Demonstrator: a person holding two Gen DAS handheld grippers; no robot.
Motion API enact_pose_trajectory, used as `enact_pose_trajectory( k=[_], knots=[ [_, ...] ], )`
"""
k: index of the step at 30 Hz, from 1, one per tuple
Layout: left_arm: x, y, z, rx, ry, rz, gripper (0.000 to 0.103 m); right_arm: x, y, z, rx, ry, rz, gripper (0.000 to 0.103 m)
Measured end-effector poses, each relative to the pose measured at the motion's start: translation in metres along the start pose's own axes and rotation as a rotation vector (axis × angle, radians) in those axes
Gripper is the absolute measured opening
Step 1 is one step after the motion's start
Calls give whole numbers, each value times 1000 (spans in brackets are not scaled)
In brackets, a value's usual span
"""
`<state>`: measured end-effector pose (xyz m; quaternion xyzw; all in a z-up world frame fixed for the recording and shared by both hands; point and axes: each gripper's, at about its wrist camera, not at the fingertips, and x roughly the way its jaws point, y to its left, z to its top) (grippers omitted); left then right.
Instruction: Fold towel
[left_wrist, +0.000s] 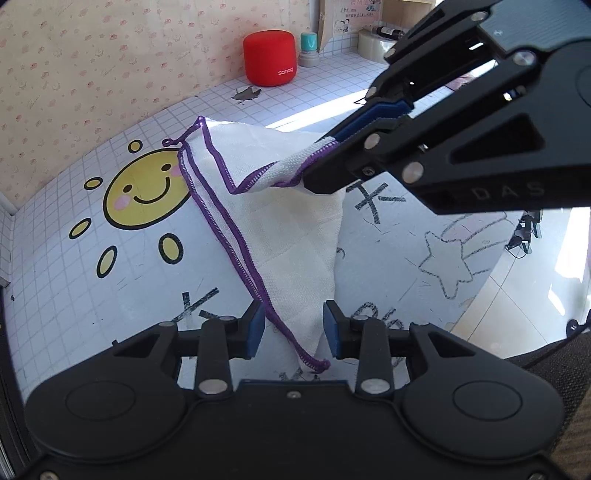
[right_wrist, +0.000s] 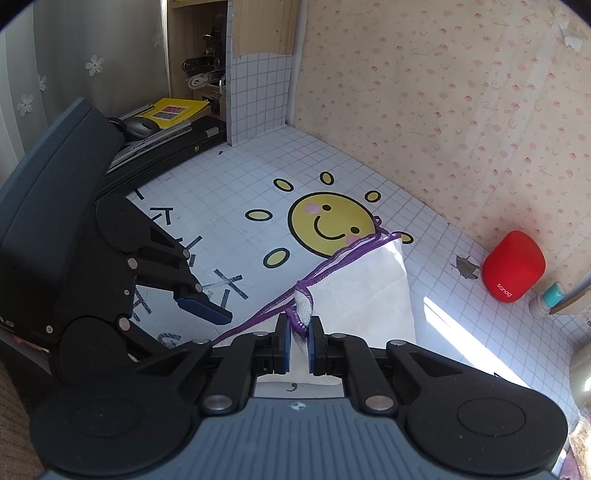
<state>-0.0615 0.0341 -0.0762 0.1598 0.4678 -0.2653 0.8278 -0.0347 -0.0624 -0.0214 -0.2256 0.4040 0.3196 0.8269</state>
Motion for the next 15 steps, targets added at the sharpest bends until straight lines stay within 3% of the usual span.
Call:
enact_pose_trajectory(
  k=[9,12,15],
  knots=[
    [1,-12,-11,72,23,-60,37,6,2,-1,-7,23,17,8],
    [-6,-12,-11,79,-10,-34,37,8,4,-1,-10,26,25,8],
    [-15,-11,-9,69,-29,-62,37,9,5,-1,-11,31,31,8]
  ],
)
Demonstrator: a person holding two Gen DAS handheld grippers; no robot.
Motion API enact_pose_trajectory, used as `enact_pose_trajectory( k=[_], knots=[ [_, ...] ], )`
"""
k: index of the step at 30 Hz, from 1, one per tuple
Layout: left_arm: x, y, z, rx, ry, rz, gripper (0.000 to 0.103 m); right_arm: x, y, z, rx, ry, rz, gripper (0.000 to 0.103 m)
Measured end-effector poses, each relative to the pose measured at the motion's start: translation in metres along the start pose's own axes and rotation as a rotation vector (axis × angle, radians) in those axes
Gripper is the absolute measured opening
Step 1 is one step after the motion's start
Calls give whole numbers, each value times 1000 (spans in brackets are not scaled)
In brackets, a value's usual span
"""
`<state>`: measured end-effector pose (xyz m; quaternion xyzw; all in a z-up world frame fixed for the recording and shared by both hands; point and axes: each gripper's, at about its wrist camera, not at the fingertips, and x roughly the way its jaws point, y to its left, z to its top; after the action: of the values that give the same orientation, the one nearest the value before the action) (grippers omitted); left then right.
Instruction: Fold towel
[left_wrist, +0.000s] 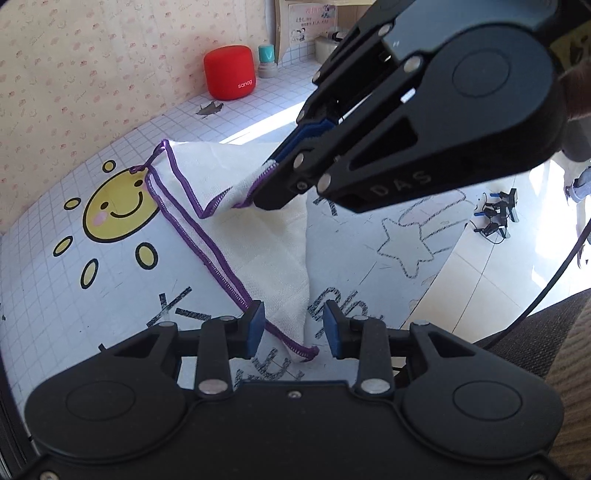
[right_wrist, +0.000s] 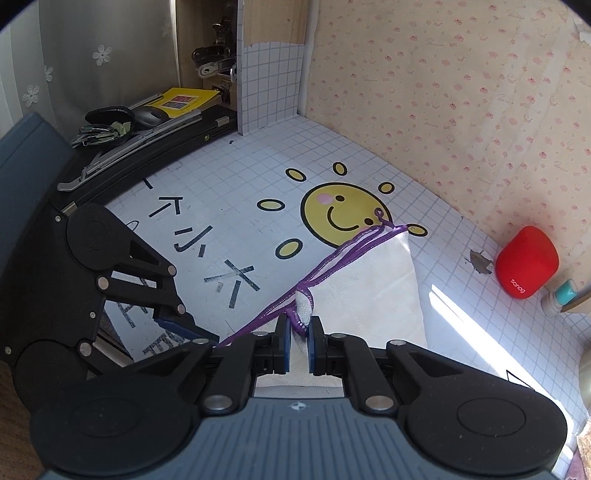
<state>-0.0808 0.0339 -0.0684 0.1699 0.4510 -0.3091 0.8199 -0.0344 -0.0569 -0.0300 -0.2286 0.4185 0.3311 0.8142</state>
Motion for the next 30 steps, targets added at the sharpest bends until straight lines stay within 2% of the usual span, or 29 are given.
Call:
enact_pose_trajectory(
  k=[4,12,20,30],
  knots=[
    [16,-4,-4,-9,70,-90,37,0,1,0,-8,6,10,8],
    [27,-7,-9,-6,68,-82,40,-3,6,1,-33,15,37,8],
    [27,-8,-12,-17,60,-77,40,1,17,-4,-58,44,123,8],
    [27,-7,-9,-23,65,-76,44,16,20,-10,-62,78,186,8]
  ],
)
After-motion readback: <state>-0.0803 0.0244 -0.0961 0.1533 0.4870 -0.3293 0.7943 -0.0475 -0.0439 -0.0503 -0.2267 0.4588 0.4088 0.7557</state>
